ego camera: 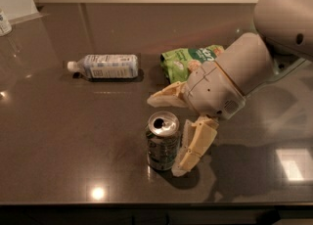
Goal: Knock 7up can over
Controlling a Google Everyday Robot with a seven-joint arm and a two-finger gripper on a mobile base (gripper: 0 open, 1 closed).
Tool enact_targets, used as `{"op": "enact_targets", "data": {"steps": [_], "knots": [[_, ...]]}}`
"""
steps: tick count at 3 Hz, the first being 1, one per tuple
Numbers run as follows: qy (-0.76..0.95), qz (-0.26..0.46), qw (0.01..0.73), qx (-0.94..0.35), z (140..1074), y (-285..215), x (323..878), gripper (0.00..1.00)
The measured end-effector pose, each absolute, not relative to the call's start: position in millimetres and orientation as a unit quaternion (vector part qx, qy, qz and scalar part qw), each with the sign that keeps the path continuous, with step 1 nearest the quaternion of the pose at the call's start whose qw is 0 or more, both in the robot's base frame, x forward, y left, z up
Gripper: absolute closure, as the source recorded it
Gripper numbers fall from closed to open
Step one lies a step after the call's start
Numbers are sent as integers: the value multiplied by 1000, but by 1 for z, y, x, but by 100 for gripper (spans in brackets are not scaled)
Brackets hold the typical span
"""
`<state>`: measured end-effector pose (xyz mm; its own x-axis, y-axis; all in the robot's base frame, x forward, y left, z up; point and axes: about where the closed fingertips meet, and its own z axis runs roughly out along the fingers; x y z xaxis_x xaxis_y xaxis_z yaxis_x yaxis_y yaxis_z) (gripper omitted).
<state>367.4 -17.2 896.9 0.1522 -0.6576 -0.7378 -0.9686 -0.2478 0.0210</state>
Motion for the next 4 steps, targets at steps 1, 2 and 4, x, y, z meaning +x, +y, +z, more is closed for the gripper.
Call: {"op": "enact_targets", "data": {"steps": [1, 2, 4], "knots": [[558, 330, 243, -722, 897, -14, 367, 41], [556, 330, 245, -722, 897, -12, 368, 64], [606, 230, 236, -724, 926, -15, 398, 100]]}}
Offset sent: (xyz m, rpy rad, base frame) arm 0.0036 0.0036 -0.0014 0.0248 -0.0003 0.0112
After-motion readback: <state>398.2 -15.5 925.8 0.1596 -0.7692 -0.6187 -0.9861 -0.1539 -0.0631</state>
